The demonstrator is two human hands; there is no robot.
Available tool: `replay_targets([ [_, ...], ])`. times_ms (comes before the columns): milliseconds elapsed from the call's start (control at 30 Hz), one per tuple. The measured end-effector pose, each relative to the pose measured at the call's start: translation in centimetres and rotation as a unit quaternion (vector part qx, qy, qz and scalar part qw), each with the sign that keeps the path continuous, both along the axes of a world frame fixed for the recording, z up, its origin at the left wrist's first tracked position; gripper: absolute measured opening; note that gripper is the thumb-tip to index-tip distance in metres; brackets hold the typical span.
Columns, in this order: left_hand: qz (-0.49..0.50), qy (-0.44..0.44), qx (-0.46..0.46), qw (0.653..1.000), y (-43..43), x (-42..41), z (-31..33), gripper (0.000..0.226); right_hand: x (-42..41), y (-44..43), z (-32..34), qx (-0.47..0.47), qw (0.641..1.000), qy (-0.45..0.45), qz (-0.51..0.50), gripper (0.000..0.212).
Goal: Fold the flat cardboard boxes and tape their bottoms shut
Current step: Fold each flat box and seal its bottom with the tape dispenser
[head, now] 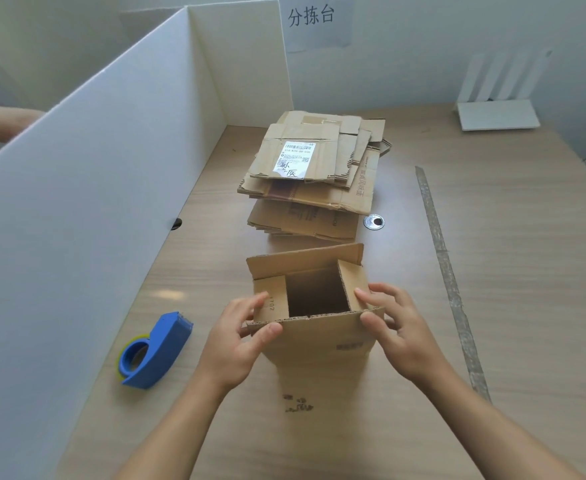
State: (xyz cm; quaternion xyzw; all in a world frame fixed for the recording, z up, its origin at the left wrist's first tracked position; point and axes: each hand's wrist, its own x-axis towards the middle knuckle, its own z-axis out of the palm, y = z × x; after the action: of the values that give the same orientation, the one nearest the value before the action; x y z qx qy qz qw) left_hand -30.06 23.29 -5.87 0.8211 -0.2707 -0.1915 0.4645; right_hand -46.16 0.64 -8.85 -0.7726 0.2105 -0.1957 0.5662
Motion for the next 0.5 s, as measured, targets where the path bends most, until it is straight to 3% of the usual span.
replay_targets([
  [233,0.025,0.019,0.047,0.998,-0.5,2.5,1.1,0.109,1.9,0.1,-0.2,-0.021,0.998,0.05,-0.026,0.025],
  [400,-0.01,0.013,0.096,0.995,-1.7,4.4,1.4,0.11,2.2,1.2,-0.8,0.01,0.998,0.037,-0.047,0.013],
  [500,-0.004,-0.012,0.086,0.996,-2.7,4.9,1.1,0.103,2.0,1.2,-1.0,0.014,0.996,0.036,-0.08,0.036],
])
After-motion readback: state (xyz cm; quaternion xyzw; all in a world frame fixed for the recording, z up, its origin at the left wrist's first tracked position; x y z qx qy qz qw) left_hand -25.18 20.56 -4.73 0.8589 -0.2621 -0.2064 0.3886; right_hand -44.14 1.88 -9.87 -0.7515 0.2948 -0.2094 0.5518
